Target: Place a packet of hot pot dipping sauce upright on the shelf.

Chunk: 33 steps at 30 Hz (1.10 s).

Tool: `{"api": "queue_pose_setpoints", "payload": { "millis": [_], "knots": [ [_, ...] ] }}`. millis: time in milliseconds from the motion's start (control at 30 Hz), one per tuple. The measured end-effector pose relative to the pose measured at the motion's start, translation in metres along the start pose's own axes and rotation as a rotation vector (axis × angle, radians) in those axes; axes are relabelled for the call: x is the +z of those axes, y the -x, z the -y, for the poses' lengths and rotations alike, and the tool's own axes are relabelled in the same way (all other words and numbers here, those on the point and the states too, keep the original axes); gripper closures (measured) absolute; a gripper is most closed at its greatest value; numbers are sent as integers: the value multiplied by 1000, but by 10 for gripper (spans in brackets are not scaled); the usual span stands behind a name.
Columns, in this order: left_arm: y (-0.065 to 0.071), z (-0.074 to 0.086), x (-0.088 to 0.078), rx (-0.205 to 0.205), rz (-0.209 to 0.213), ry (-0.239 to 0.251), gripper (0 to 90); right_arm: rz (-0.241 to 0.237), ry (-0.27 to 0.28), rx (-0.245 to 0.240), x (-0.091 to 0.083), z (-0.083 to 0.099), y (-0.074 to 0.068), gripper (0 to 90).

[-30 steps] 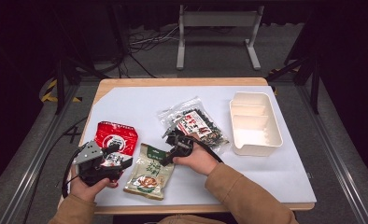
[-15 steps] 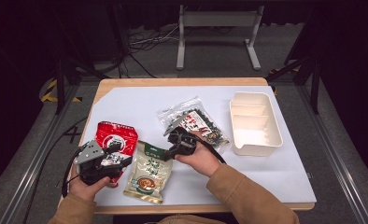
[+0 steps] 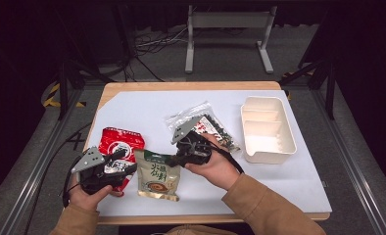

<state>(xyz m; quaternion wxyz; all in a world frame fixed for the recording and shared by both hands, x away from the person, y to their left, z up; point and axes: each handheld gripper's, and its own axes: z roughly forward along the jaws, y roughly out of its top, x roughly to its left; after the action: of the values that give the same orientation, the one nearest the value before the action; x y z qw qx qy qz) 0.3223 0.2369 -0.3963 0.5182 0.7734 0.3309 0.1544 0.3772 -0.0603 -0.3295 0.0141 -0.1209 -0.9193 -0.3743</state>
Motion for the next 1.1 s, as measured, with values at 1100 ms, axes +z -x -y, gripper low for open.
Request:
{"api": "queue_pose_setpoints", "payload": {
  "millis": [1100],
  "knots": [
    [-3, 0, -3, -5, 11, 31, 329, 182, -17, -92, -85, -12, 5, 897]
  ]
}}
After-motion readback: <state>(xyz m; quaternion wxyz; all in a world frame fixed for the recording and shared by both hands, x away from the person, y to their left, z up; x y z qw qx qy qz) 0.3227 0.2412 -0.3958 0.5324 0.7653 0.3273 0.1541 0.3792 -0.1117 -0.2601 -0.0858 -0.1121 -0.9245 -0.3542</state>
